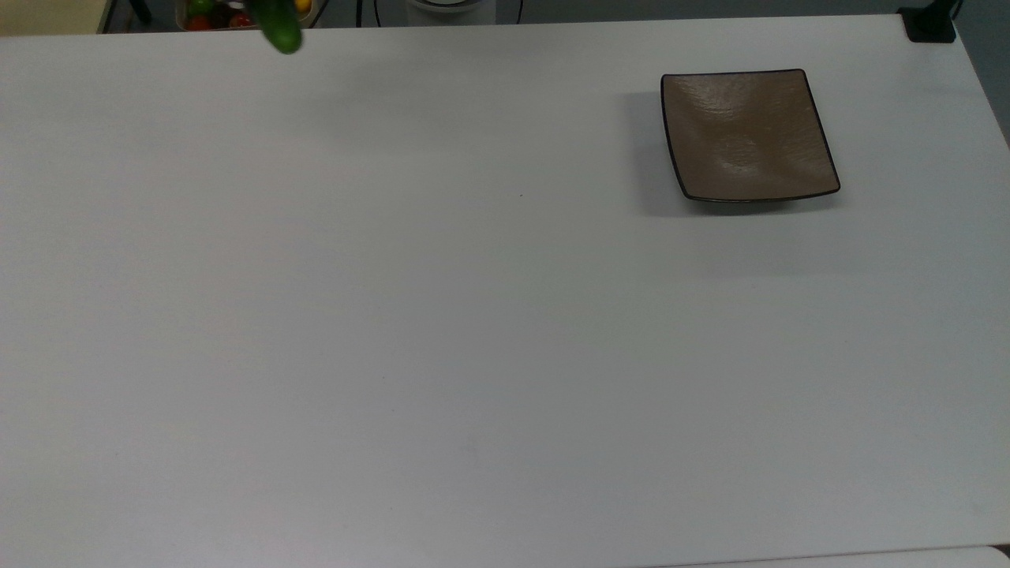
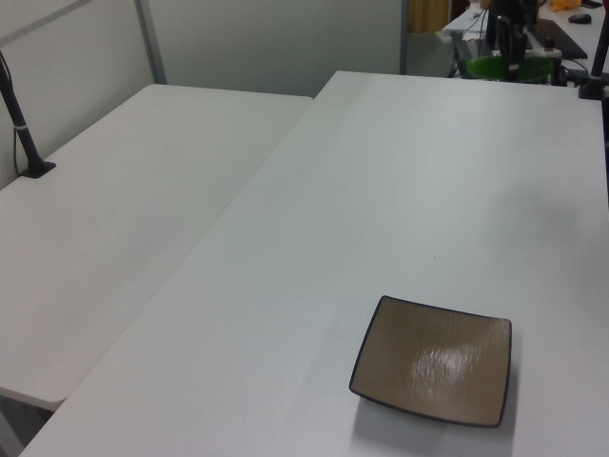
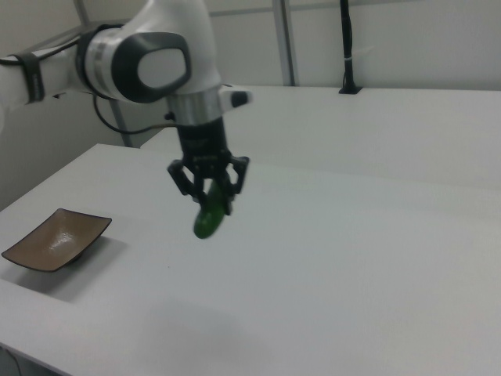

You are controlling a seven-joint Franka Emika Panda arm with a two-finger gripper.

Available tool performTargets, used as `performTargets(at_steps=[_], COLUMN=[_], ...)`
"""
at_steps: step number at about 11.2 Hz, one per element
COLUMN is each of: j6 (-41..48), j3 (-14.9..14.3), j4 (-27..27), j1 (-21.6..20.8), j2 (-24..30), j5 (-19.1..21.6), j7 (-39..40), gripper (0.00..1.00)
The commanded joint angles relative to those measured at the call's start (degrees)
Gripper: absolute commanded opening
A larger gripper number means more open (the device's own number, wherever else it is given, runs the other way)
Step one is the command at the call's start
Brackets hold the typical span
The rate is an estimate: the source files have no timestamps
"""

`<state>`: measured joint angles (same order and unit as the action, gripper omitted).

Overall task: Cucumber placed on a ceramic plate
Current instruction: 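Lift the cucumber and carry it toward the brown ceramic plate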

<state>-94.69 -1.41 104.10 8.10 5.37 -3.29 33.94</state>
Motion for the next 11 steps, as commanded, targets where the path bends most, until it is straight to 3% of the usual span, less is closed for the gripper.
performTargets(at_steps=[1, 4, 6, 9, 11], j6=[1.4, 0.6, 0.3, -3.3, -10.7], j3=[1.8, 4.9, 9.8, 18.6, 20.8], j4=[0.8, 0.8, 0.1, -3.0, -2.6], j1=[-7.5, -15.6, -17.0, -18.3, -21.8], j2=[0.9, -0.1, -1.0, -6.6, -10.1], j5=[2.5, 4.4, 6.2, 9.0, 8.7], j7=[-10.7, -21.9, -30.0, -40.3, -49.5], gripper=[0.21, 0.21, 0.21, 0.21, 0.21])
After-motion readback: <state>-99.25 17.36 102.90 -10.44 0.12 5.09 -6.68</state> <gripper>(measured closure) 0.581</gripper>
